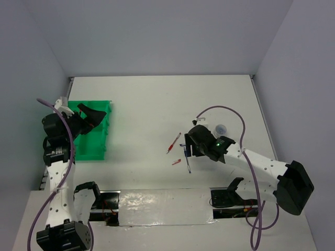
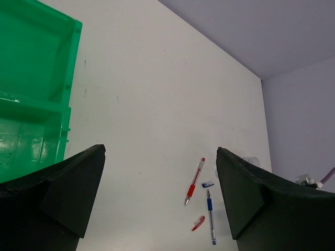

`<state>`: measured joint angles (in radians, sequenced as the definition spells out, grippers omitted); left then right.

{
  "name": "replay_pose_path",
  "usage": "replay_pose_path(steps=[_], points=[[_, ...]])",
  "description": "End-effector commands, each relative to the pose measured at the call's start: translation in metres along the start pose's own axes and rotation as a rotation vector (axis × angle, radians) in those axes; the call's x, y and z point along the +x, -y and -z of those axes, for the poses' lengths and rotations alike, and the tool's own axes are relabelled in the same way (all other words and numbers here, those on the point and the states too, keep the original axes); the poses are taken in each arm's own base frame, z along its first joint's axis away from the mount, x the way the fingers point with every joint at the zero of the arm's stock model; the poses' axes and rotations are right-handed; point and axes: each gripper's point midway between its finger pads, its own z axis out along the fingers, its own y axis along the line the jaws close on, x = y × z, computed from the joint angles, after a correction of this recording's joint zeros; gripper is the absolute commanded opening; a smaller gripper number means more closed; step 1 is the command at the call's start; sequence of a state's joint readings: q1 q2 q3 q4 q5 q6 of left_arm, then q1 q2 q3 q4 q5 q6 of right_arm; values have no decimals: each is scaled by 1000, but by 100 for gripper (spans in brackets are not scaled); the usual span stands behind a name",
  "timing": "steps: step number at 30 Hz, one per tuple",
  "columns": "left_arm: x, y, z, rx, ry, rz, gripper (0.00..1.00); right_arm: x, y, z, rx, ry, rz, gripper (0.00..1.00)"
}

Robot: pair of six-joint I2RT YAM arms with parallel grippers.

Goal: Sort the stationery into containers
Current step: Pick up the pen from the center of the board.

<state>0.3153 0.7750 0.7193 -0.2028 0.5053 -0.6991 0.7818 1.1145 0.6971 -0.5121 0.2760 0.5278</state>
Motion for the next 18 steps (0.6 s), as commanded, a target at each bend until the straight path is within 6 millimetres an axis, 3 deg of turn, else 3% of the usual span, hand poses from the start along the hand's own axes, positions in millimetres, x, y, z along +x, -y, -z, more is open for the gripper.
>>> replay_pose_path(steps=[1, 6, 8, 12, 14, 18], points=[[-9, 13, 15, -20, 18, -53, 99, -2, 0, -4, 52, 12, -12, 75], [20, 27, 10, 122, -64, -92, 99, -1, -11, -7, 68, 4, 26, 71], [31, 21, 8, 122, -94, -69, 99, -4, -15, -3, 65, 25, 22, 70], [29, 3, 13, -102, -44, -16, 99, -13, -8, 11, 87, 85, -35, 72], [26, 6, 13, -187, 27, 32, 99, -22, -2, 23, 98, 130, -42, 71], [41, 21, -3, -247, 31, 137, 99, -28, 2, 23, 114, 132, -12, 71]])
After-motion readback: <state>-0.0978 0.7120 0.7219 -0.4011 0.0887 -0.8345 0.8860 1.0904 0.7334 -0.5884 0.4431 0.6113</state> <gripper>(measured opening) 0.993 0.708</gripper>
